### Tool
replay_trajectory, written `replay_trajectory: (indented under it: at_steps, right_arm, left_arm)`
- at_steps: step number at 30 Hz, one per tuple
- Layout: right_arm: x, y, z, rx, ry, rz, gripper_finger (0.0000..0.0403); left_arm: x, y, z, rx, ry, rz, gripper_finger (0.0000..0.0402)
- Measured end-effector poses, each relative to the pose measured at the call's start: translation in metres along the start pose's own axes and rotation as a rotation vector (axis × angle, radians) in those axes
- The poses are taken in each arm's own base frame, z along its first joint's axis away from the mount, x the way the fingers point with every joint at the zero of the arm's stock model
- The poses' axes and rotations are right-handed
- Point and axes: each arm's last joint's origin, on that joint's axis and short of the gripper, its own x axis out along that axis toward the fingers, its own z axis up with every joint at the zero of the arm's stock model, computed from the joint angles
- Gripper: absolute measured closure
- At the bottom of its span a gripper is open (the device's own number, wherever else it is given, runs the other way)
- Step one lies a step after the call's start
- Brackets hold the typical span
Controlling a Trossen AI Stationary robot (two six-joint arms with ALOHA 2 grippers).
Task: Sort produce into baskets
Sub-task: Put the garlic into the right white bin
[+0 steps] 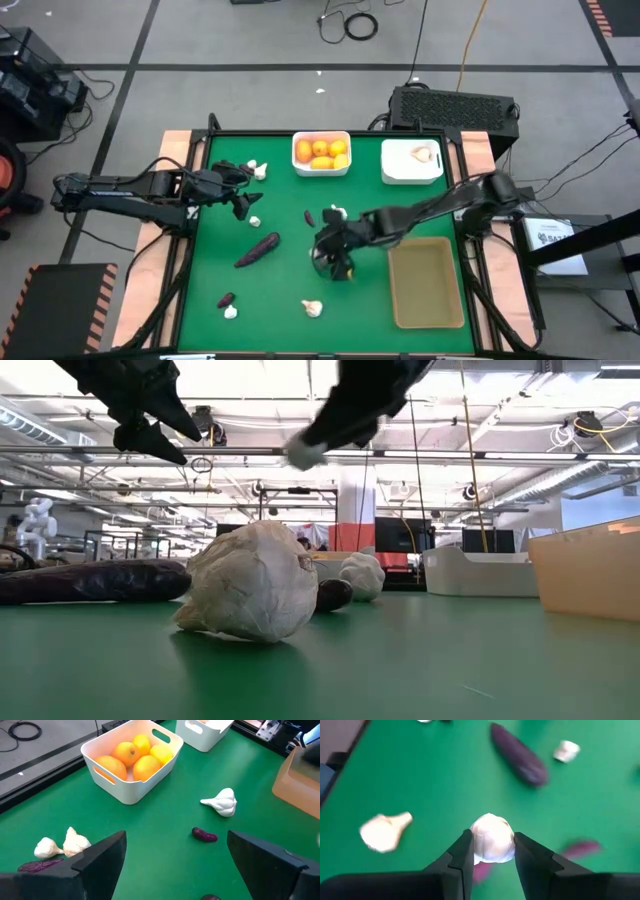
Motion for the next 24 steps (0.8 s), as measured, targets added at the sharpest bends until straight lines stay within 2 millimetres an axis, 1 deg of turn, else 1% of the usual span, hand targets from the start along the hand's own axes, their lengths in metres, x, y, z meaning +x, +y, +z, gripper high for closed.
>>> replay_trajectory:
  at_steps: [6, 11, 15, 20, 24]
  right_arm:
    - [-0.049, -0.034, -0.007, 0.025, 0.119, -0.157, 0.0292]
    - [-0.086, -0.064, -0.018, 0.091, 0.213, -0.218, 0.0292]
    - [-0.115, -0.087, -0.031, 0.158, 0.296, -0.27, 0.0291]
    - [-0.142, -0.116, -0.047, 0.261, 0.375, -0.335, 0.0291]
    - [-0.154, -0.139, -0.057, 0.322, 0.418, -0.38, 0.0291]
  left_arm:
    - [0.0, 0.0, 0.0, 0.003, 0.0, 0.0, 0.0052]
    - [0.0, 0.0, 0.0, 0.005, 0.0, 0.0, 0.0052]
    - [0.0, 0.0, 0.0, 0.005, 0.001, -0.001, 0.0052]
    - [0.0, 0.0, 0.0, 0.005, 0.004, -0.006, 0.0052]
    - [0.0, 0.0, 0.0, 0.007, 0.004, -0.006, 0.0052]
